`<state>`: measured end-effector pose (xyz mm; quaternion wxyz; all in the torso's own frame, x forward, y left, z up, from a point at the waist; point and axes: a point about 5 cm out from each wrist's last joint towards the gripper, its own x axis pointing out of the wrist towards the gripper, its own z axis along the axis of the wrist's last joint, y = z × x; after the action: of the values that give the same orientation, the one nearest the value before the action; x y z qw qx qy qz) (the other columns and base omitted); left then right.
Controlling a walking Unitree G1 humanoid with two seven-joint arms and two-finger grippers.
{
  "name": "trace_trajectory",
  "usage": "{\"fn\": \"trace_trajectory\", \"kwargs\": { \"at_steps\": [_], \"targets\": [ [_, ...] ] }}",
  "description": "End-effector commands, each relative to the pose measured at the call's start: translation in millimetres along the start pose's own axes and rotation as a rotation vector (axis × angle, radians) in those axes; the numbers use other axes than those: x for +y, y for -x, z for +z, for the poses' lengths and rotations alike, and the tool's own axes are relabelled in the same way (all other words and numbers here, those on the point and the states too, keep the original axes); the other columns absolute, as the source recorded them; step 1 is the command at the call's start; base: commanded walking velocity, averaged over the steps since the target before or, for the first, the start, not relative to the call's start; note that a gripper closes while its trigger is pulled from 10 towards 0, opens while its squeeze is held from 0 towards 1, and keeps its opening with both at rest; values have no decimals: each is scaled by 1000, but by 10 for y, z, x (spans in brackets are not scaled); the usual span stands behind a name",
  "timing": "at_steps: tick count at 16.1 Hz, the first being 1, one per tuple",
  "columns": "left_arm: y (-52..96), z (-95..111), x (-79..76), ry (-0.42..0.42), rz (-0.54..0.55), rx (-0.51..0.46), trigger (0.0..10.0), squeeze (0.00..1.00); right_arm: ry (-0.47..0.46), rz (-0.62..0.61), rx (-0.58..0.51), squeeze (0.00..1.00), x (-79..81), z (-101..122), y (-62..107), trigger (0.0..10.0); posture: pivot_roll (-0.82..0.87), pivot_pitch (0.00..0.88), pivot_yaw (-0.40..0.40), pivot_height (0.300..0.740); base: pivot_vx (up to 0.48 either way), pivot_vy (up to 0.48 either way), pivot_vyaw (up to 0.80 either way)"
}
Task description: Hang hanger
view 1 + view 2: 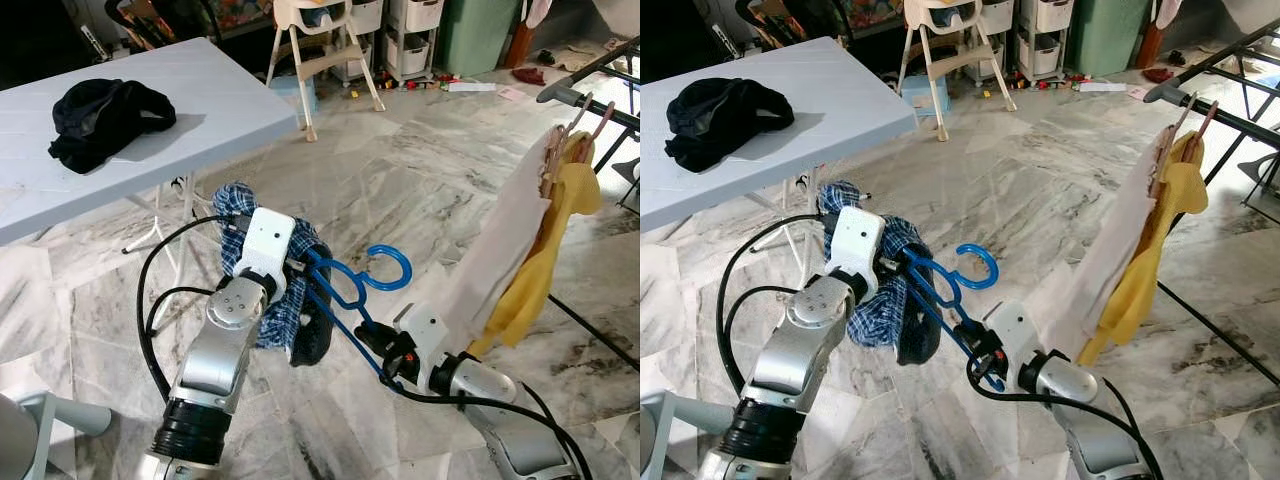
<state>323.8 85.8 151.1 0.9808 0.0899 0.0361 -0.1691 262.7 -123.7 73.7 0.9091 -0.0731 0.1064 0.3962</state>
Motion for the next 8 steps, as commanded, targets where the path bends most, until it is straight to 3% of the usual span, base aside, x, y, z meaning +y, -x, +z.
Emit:
{"fn": "trace_trajectory", "kwargs": {
  "at_steps": [1, 2, 3, 8],
  "targets": [
    [-28, 88, -290, 20, -148, -14, 10000, 1000, 35, 9, -52, 0, 44, 163, -136, 10000, -109, 60, 88, 740, 0, 0, 0],
    [-25, 92, -292, 27, -154, -10, 10000, 1000, 38, 2, -51, 0, 36, 163, -135, 10000, -109, 60, 88, 740, 0, 0, 0],
    [-5, 140, -341, 106, -208, -22, 10000, 1000, 54, -33, -48, 0, 1, 164, -143, 10000, -109, 61, 88, 740, 0, 0, 0],
    [124, 98, -508, 85, -348, -28, 10000, 1000, 62, -146, -101, 0, -115, 298, -221, 10000, -107, 62, 83, 740, 0, 0, 0]
  ]
}}
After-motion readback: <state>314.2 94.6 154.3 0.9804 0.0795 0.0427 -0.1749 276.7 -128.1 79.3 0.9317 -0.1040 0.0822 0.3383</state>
